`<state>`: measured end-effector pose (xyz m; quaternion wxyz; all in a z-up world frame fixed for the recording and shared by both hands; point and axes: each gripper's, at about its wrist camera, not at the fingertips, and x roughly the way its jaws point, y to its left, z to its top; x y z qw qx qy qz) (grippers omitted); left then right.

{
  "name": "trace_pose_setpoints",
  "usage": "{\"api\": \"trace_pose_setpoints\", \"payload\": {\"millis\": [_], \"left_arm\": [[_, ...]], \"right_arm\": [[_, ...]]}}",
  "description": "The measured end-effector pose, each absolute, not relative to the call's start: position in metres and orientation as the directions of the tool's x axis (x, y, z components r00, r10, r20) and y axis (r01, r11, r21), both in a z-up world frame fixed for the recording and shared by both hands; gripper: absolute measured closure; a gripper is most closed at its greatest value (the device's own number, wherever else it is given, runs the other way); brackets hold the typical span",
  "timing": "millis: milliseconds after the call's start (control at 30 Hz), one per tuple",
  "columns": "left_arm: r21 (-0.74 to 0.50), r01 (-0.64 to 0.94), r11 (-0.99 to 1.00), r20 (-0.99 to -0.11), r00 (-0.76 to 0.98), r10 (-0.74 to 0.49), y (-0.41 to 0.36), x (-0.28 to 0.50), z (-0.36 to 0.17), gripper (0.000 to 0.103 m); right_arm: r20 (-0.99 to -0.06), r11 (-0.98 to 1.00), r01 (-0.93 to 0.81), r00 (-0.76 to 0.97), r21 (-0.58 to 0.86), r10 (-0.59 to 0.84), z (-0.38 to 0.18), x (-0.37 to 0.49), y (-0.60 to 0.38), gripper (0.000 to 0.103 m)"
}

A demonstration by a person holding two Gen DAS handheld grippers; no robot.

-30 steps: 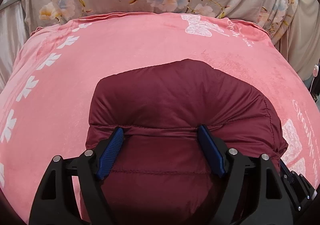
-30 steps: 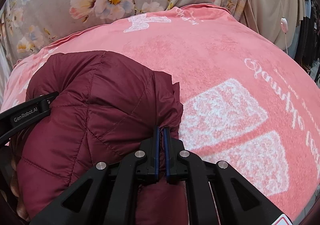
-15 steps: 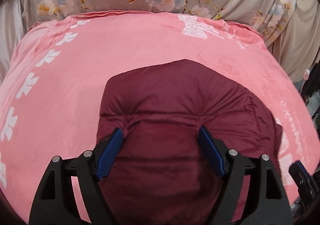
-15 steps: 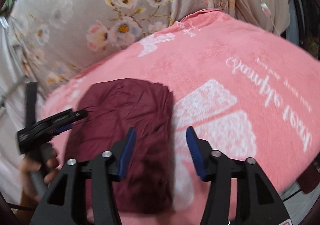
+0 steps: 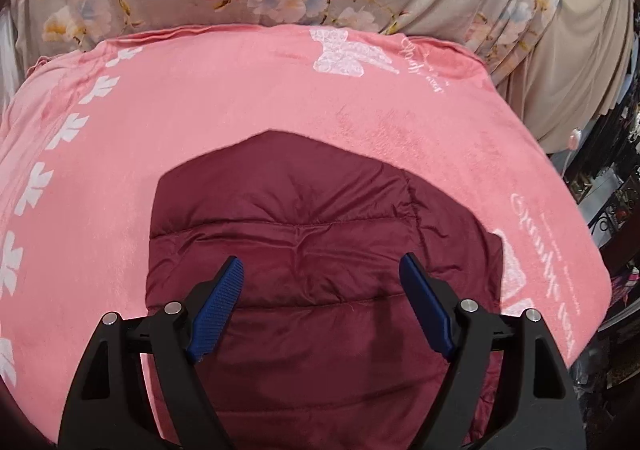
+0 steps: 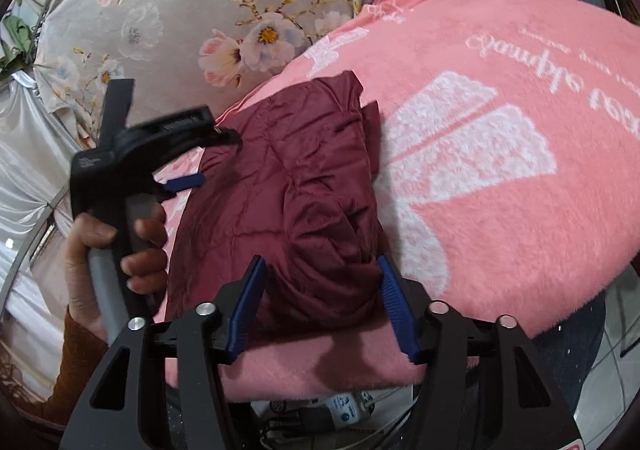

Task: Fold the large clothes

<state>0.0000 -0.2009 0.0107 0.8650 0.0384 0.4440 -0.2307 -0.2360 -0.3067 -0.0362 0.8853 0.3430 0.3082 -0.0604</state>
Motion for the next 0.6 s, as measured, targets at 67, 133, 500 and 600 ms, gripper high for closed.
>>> {"api": "trace_pose_setpoints", "payload": {"millis": [67,133,500,600], "left_arm": [[-0.116,0.412,0.904,-0.798,0.503,-0.332,-0.204,0.004,0.002,0.025],[-0.081,0.404,0.911,-0.796,0.525,-0.303,-0.206,0.004,-0.003,0.025],[-0.021,0.394,0.919,-0.792,0.555,-0.256,-0.214,0.004,-0.015,0.025],[-0.017,0.396,0.918,-0.790,0.557,-0.255,-0.215,0.005,-0.018,0.025]], "right_arm": [[-0.586,0.777,0.315,0.806,0.546,0.084,-0.028,-0.234,-0.309,0.095],[-0.531,0.784,0.282,0.845,0.553,0.071,-0.010,-0.243,-0.309,0.096],[-0.645,0.822,0.372,0.764,0.431,-0.007,-0.039,-0.233,-0.313,0.097],[-0.676,0.838,0.390,0.736,0.382,-0.035,-0.050,-0.228,-0.308,0.096]]}}
